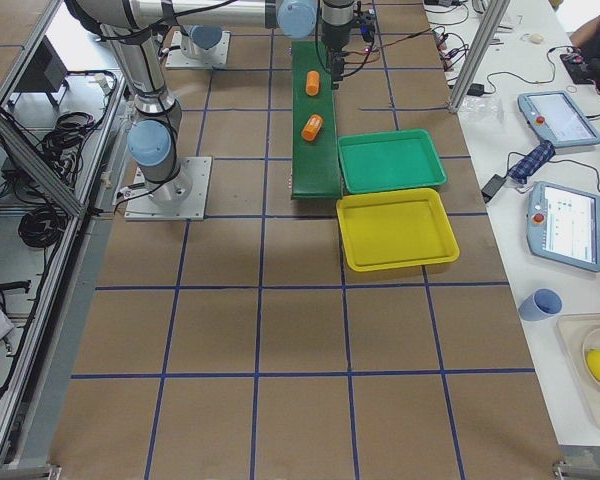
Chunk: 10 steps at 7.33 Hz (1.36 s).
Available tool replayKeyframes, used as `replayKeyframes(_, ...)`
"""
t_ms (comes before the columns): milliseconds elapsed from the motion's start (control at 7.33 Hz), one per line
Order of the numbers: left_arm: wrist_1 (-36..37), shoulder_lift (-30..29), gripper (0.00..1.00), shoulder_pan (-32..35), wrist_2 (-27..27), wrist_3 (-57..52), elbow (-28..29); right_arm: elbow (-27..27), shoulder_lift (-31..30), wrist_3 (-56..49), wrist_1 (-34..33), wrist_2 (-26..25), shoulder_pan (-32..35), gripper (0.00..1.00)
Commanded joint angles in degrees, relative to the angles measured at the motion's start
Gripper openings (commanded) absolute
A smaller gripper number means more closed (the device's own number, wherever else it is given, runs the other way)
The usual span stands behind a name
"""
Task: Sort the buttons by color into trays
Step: 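Grasp the green-capped button with the left gripper and lift it, then set the green-capped button on the belt, return left gripper to pile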
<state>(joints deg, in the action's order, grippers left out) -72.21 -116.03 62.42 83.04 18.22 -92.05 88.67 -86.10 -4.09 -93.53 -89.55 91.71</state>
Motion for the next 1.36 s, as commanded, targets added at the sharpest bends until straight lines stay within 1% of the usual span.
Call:
replayKeyframes(0,-0.7,5.5,0.00,2.2,-0.2,14.4,-5.4,-0.1,-0.1,-0.1,-0.2,0.1,-0.1,1.00)
replayKeyframes(136,-0.7,7.7,0.00,5.6,-0.1,21.6,-6.6,-0.1,-0.1,-0.2,0.0,0.1,-0.1,1.00)
replayKeyframes(273,-0.7,9.1,0.00,9.7,0.5,29.4,-7.8,-0.1,-0.1,-0.2,0.0,0.1,-0.1,1.00)
replayKeyframes(409,-0.1,9.7,0.00,12.3,0.1,35.1,-9.1,-0.1,0.0,-0.1,0.0,0.1,-0.1,1.00)
replayKeyframes(682,0.0,11.9,0.00,14.9,-0.2,47.0,-13.7,-0.1,0.0,-0.1,0.0,0.1,-0.2,1.00)
replayKeyframes(818,0.8,13.2,0.00,17.6,0.0,49.0,-16.2,-0.1,-0.1,-0.1,0.0,0.0,-0.2,1.00)
replayKeyframes(955,4.1,13.8,0.00,19.6,-0.1,53.0,-17.8,-0.1,0.0,-0.1,0.0,0.0,-0.2,1.00)
replayKeyframes(1091,4.3,14.1,0.00,20.3,-0.3,56.7,-18.3,-0.1,0.0,-0.1,0.0,0.1,-0.1,1.00)
replayKeyframes(1227,4.4,13.4,0.47,20.4,0.5,56.1,-18.3,-0.1,-0.1,-0.2,0.1,0.1,-0.1,1.00)
